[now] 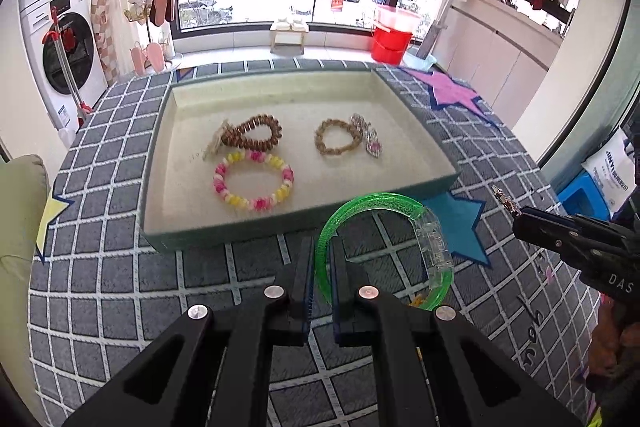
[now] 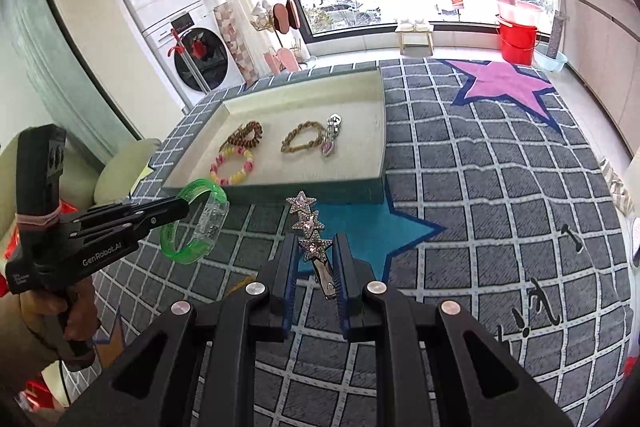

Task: Organize jewelry
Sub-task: 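Carry the green bangle and star hair clip into the white tray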

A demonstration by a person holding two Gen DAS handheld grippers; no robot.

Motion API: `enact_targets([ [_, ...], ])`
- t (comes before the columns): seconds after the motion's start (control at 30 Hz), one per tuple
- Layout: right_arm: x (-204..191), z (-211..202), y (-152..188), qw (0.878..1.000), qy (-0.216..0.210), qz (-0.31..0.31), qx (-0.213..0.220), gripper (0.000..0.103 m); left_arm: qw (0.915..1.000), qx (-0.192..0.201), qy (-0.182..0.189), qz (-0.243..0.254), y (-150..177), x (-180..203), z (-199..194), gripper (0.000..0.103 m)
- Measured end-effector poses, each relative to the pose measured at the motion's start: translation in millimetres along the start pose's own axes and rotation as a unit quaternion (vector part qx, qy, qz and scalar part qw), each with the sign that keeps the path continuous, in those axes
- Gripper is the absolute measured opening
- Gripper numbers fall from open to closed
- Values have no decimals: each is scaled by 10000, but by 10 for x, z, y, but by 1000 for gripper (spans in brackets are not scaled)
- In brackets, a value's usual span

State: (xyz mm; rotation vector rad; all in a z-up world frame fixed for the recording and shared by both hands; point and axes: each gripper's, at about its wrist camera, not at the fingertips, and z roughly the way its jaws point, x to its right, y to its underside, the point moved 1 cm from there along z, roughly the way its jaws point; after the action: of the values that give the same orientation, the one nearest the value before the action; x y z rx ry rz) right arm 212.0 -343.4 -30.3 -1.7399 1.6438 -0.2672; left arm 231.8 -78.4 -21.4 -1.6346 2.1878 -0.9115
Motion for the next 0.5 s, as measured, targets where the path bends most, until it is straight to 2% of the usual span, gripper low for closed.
enact_targets([
  [0.2, -27, 19, -222, 9998, 5, 193, 38, 19, 9998, 177, 61, -17, -139, -151, -52, 21],
  [0.5, -73, 295, -645, 9990, 61, 432, -46, 19, 9993, 357, 8, -142, -438, -468, 23, 21],
])
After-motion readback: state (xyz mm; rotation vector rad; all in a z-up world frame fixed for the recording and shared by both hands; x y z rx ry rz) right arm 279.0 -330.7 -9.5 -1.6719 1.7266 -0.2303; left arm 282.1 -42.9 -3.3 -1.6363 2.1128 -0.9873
